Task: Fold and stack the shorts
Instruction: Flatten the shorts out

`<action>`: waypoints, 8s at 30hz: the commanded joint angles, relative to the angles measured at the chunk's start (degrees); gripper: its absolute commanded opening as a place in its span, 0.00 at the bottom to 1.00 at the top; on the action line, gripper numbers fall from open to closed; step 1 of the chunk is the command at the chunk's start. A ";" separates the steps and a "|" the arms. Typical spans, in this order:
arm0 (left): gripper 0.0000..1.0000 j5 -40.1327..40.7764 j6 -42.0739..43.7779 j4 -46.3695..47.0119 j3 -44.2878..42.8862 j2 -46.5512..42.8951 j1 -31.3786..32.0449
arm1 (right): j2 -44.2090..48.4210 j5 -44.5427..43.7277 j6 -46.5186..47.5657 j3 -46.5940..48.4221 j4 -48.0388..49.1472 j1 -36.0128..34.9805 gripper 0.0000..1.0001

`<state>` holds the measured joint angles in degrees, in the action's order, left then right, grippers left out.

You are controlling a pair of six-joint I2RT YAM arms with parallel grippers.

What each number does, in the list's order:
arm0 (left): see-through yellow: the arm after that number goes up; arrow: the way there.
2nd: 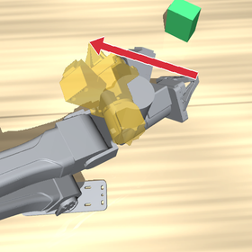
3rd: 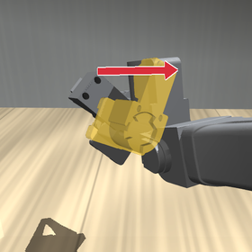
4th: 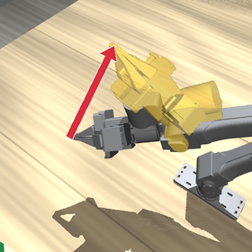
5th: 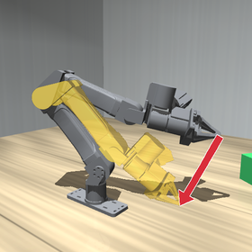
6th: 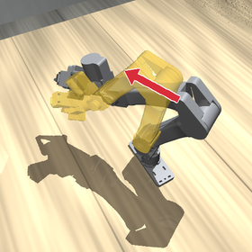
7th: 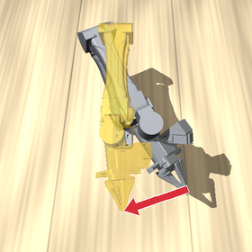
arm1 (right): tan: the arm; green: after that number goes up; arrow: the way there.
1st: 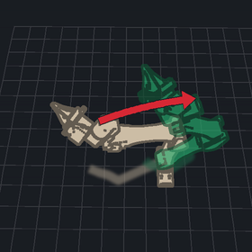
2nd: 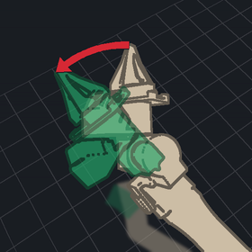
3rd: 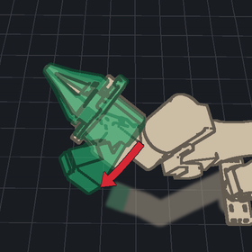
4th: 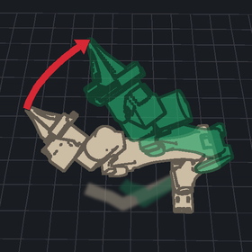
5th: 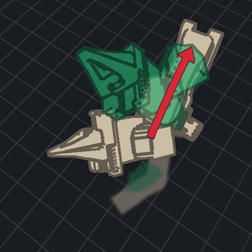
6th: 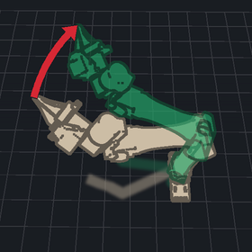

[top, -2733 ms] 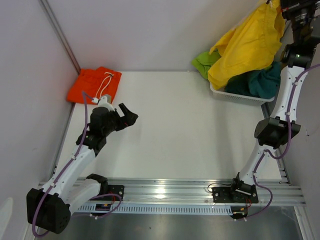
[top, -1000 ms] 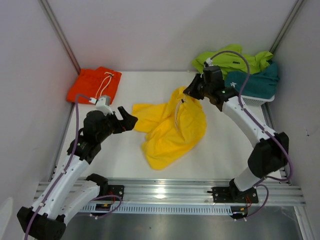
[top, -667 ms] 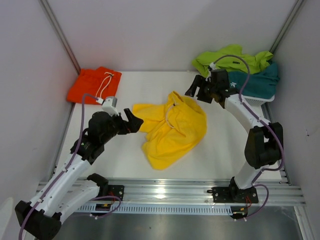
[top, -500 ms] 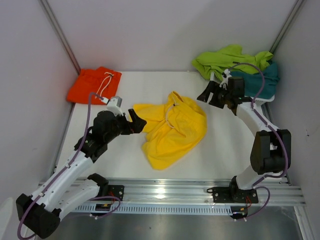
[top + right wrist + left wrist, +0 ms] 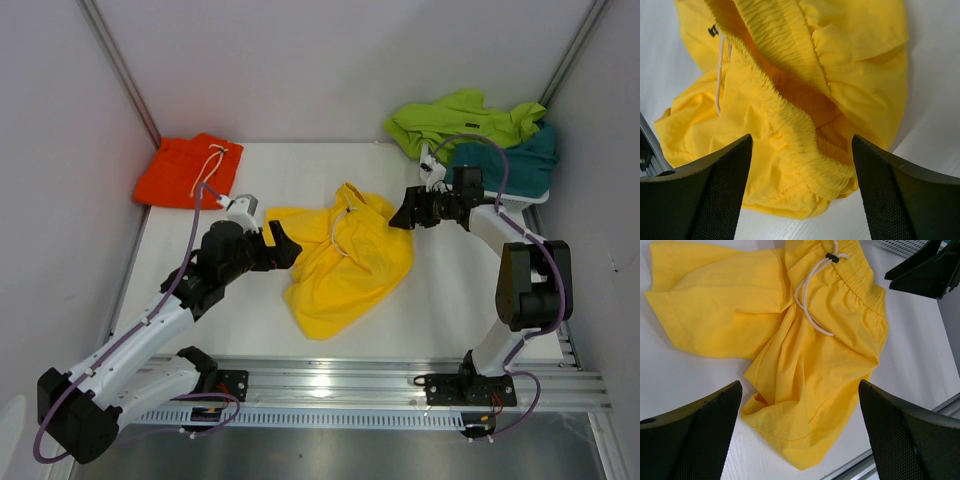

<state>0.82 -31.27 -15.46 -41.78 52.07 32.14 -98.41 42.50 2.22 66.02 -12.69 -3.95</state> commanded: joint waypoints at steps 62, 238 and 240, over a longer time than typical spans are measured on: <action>0.99 1.64 3.58 6.68 -4.63 16.92 13.73 | 32.32 -41.01 -14.80 -19.88 -9.29 -27.88 0.72; 0.75 0.01 14.76 2.25 -5.18 14.74 11.48 | 51.38 -27.03 -28.85 -25.22 -18.25 15.63 0.00; 0.79 -5.10 9.40 5.08 -3.06 11.58 3.48 | 52.53 -28.69 -28.76 -26.37 -18.95 15.72 0.00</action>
<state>1.08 -13.19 -17.17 -47.90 68.66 43.44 -48.31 16.88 -27.99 40.93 -31.77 11.35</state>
